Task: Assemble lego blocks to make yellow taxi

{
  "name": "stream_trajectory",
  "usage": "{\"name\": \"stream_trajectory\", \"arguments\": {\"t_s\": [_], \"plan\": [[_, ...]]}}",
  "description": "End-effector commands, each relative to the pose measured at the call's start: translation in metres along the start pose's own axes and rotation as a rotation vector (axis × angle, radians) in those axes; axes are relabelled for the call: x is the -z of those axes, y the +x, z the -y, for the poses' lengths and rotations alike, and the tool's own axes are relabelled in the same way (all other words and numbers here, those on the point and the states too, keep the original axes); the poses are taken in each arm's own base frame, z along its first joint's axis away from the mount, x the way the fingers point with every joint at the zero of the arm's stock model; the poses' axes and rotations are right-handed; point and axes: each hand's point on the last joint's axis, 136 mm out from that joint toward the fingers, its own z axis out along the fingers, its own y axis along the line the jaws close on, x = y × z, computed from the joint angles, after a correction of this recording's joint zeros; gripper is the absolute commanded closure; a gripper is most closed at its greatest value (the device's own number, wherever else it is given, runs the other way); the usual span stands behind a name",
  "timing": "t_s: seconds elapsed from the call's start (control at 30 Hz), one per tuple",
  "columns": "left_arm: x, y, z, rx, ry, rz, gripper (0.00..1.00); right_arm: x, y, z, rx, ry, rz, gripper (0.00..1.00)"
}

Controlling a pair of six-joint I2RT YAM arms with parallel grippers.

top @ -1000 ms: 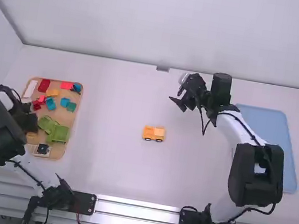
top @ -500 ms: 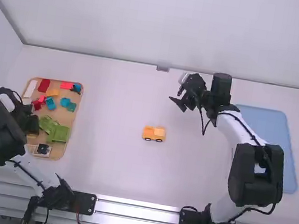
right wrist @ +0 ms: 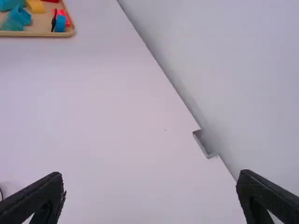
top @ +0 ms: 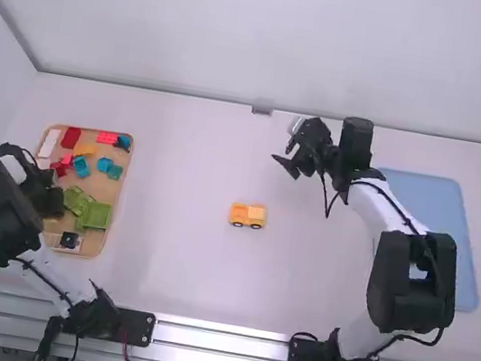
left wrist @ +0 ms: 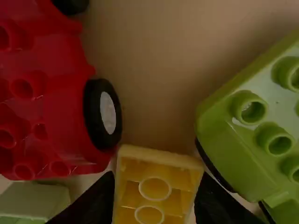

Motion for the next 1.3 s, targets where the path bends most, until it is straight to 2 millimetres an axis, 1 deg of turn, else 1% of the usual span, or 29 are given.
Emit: {"name": "stream_trajectory", "arguments": {"t_s": [0.0, 0.13, 0.2, 0.27, 0.43, 0.67, 0.73, 0.8, 0.9, 0.97, 1.03, 1.07, 1.1, 1.13, 1.2, 1.23, 1.27], "plan": [[-0.004, 0.006, 0.004, -0.015, 0.009, -0.021, 0.59, 0.003, -0.012, 0.007, -0.016, 0.013, 0.025, 0.02], [-0.004, 0.009, 0.005, -0.007, 0.013, -0.032, 0.64, 0.003, -0.012, 0.007, -0.022, 0.012, 0.023, 0.02], [-0.004, 0.010, 0.005, -0.003, 0.015, -0.034, 0.61, 0.004, -0.011, 0.007, -0.022, 0.013, 0.023, 0.02], [-0.004, 0.010, 0.007, -0.008, 0.023, -0.035, 0.55, 0.003, -0.012, 0.007, -0.020, 0.012, 0.024, 0.01], [-0.004, 0.010, 0.007, -0.004, 0.023, -0.035, 0.56, 0.003, -0.013, 0.007, -0.019, 0.012, 0.025, 0.02], [-0.003, 0.011, 0.007, 0.001, 0.026, -0.042, 0.66, 0.004, -0.012, 0.008, -0.020, 0.015, 0.024, 0.02], [0.001, 0.009, 0.006, 0.024, 0.026, -0.046, 0.73, 0.004, -0.012, 0.008, -0.020, 0.016, 0.024, 0.02], [0.005, 0.007, 0.005, 0.039, 0.028, -0.048, 0.76, 0.004, -0.012, 0.008, -0.020, 0.015, 0.024, 0.02], [0.015, 0.003, 0.003, 0.041, 0.027, -0.048, 0.80, 0.004, -0.012, 0.008, -0.020, 0.015, 0.024, 0.02], [0.021, 0.000, 0.002, 0.043, 0.023, -0.039, 0.80, 0.004, -0.012, 0.008, -0.019, 0.015, 0.025, 0.02], [0.036, -0.009, 0.005, 0.030, 0.010, -0.001, 0.83, 0.003, -0.014, 0.008, -0.022, 0.017, 0.030, 0.01], [0.039, -0.011, 0.006, 0.028, 0.006, 0.010, 0.82, 0.003, -0.015, 0.009, -0.030, 0.020, 0.034, 0.01], [0.051, -0.018, 0.009, 0.017, -0.005, 0.050, 0.85, 0.003, -0.019, 0.012, -0.067, 0.029, 0.047, 0.01], [0.057, -0.021, 0.011, 0.014, -0.010, 0.069, 0.85, 0.003, -0.020, 0.013, -0.090, 0.033, 0.053, 0.01], [0.082, -0.032, 0.026, -0.032, -0.003, 0.151, 0.85, 0.002, -0.026, 0.014, -0.122, 0.036, 0.070, 0.01], [0.084, -0.033, 0.028, -0.038, -0.002, 0.159, 0.85, 0.002, -0.027, 0.015, -0.123, 0.036, 0.072, 0.01], [0.105, -0.044, 0.046, -0.106, 0.023, 0.241, 0.85, 0.000, -0.033, 0.014, -0.137, 0.029, 0.082, 0.01]]}}
